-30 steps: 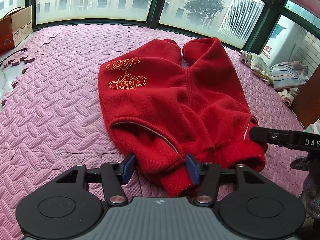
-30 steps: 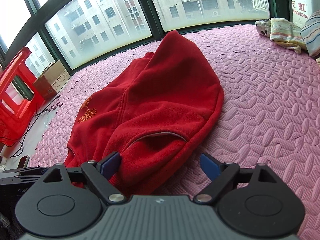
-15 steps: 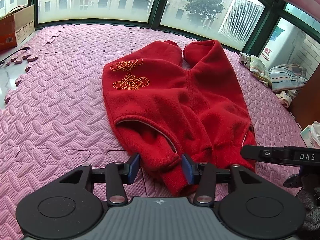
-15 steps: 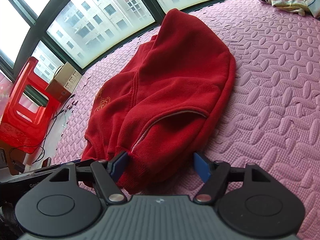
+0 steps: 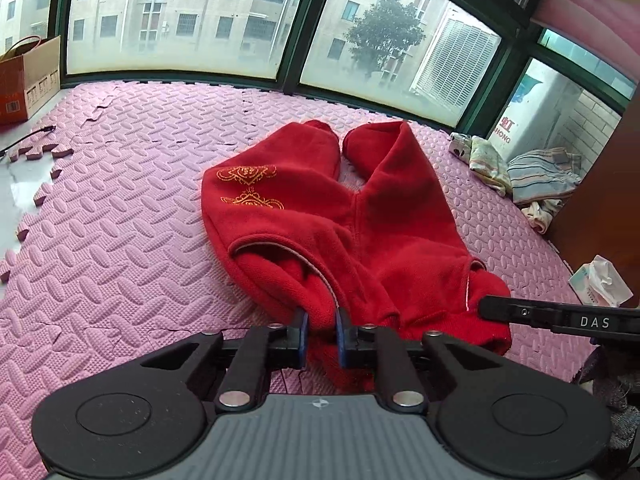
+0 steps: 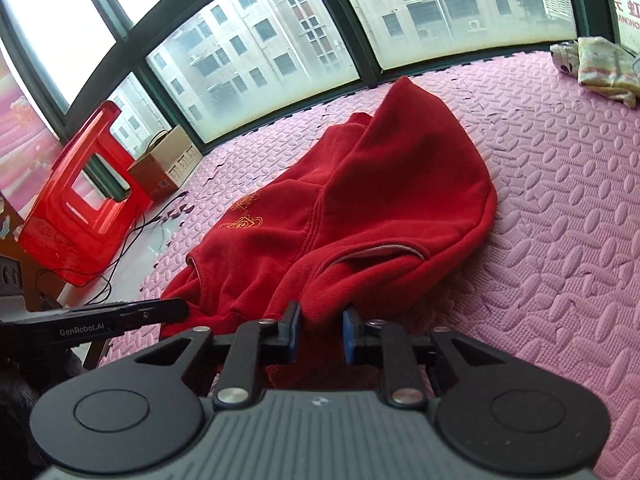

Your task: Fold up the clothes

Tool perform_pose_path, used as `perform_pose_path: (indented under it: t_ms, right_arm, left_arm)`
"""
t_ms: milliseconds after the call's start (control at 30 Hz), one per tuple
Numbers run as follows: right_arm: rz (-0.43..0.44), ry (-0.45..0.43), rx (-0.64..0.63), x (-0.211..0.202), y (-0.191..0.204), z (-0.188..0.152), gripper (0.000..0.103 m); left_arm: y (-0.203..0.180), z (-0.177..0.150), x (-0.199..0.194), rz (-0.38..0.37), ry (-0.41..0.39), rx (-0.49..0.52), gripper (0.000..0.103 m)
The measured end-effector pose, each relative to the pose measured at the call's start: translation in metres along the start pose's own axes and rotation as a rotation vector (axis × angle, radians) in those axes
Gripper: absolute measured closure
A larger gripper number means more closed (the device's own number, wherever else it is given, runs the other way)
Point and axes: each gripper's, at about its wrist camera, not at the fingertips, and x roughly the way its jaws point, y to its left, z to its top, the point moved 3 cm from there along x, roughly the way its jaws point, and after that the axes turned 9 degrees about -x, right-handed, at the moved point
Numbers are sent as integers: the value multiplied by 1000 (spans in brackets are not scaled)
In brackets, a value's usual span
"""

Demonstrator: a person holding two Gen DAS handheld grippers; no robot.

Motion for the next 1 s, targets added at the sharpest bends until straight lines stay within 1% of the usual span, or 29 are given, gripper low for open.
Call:
perform_pose_path:
  t_ms: [100, 233, 300, 333, 367, 400, 433, 500, 567, 600, 633, 700, 800, 900, 1000]
  right_arm:
    - [31, 38, -55, -12, 11, -7, 84]
    - [74, 117, -113, -18, 24, -26, 84]
    - [101, 143, -125, -22, 25, -31, 77]
    - [115, 157, -131, -23, 26, -33, 71]
    - [126, 166, -136, -25, 26, -34, 70]
    - [128, 168, -137, -28, 25, -33, 70]
    - [125, 165, -141, -31, 23, -30, 70]
    - [110, 144, -143, -36, 16, -22, 70]
    - [98, 126, -131, -39, 6, -12, 70]
    - [89, 119, -127, -39, 1, -7, 70]
    - [73, 112, -128, -39, -2, -4, 70]
    - [-3, 92, -140, -32, -19, 11, 70]
    - [-94, 74, -109, -15, -46, 28, 69]
    - [-184, 59, -73, 7, -78, 47, 69]
    - [-262, 53, -43, 30, -106, 64, 64]
  left_arm:
    - [1, -12, -18, -8, 23, 25, 88]
    - [6, -35, -27, -1, 93, 43, 88]
    - [8, -43, -30, -4, 124, 47, 88]
    - [9, -45, -31, 0, 133, 50, 87]
    - [10, -47, -32, 5, 141, 53, 87]
    - [12, -48, -33, 15, 145, 58, 85]
    - [13, -47, -35, 19, 146, 61, 80]
    - [13, -43, -39, 23, 136, 74, 79]
    - [11, -39, -45, 24, 119, 103, 76]
    - [11, -37, -48, 24, 112, 115, 70]
    - [10, -34, -50, 29, 103, 122, 63]
    - [9, -29, -52, 32, 87, 127, 62]
    - [6, -19, -47, 36, 69, 121, 55]
    - [2, -8, -35, 33, 61, 107, 52]
    - [-8, 2, -19, 11, 63, 111, 51]
